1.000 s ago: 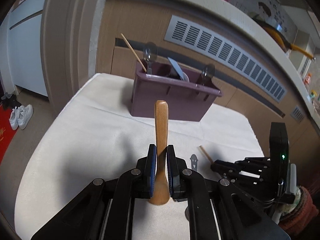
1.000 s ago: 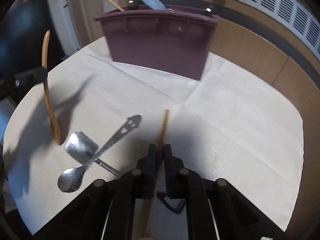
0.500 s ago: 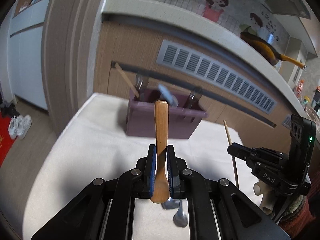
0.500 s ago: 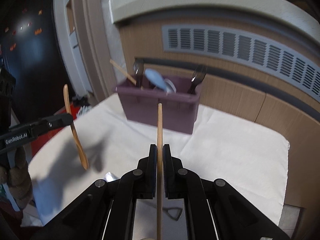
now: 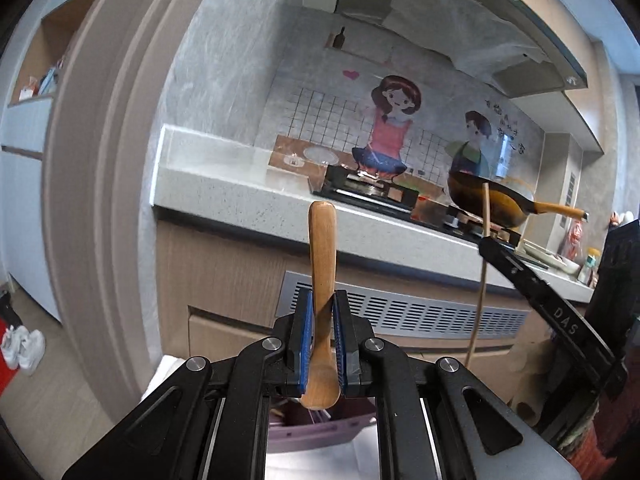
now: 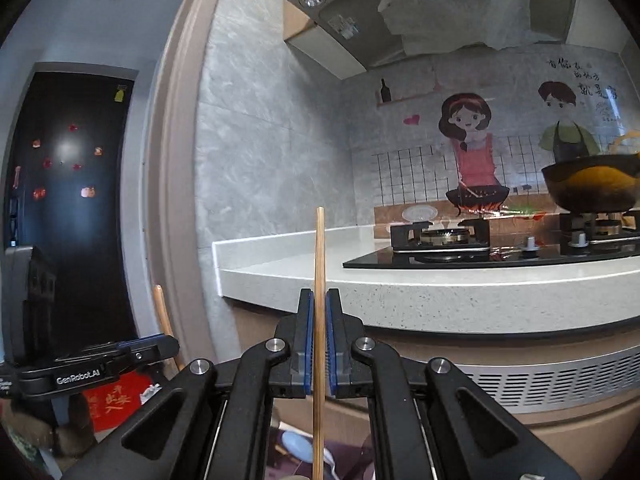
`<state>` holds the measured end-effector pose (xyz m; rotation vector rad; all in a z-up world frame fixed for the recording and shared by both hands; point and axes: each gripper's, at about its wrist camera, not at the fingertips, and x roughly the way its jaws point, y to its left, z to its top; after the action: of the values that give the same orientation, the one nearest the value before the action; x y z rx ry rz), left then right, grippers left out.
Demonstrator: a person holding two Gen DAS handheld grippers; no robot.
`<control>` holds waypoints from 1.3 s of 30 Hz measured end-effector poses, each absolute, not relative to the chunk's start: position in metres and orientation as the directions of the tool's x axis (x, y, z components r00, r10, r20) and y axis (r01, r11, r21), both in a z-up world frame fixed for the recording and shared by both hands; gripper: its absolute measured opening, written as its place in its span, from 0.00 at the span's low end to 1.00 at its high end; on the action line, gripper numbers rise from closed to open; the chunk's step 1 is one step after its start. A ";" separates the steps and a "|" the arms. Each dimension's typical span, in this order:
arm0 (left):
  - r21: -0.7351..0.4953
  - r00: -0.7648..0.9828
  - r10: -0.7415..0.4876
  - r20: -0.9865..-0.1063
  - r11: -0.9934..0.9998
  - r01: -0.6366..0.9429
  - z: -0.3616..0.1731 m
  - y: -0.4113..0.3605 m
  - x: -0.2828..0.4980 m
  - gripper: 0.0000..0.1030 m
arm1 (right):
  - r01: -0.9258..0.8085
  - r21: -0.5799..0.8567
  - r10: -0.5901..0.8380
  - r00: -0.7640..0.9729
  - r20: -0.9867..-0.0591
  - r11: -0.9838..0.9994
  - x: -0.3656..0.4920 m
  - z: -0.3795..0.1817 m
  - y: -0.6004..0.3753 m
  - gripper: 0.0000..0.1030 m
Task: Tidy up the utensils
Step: 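Lift the wooden spoon and chopstick up over the purple caddy, then open both grippers to drop wooden spoon and chopstick into the caddy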
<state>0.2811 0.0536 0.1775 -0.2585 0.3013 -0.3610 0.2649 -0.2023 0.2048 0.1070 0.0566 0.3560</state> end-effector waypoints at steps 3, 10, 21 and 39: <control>-0.323 0.874 -0.394 -0.283 0.897 0.300 0.160 0.056 0.308 0.10 | -0.338 0.113 0.348 0.934 -0.080 0.934 0.287 0.193 -0.195 0.06; -0.350 0.863 -0.388 -0.323 0.896 0.272 0.121 0.057 0.347 0.10 | -0.319 0.128 0.336 0.931 -0.143 0.939 0.334 0.155 -0.184 0.06; -0.337 0.847 -0.390 -0.361 0.901 0.271 0.079 0.045 0.371 0.10 | -0.305 0.123 0.324 0.927 -0.188 0.944 0.371 0.108 -0.180 0.06; -0.276 0.792 -0.304 -0.530 0.945 0.177 0.048 0.042 0.302 0.45 | -0.417 0.117 0.419 0.771 -0.479 0.901 0.286 0.069 -0.200 0.18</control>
<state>0.3020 0.0422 0.0482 -0.2172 0.6046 -0.2609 0.2862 -0.1998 0.0686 0.0036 0.5201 0.4531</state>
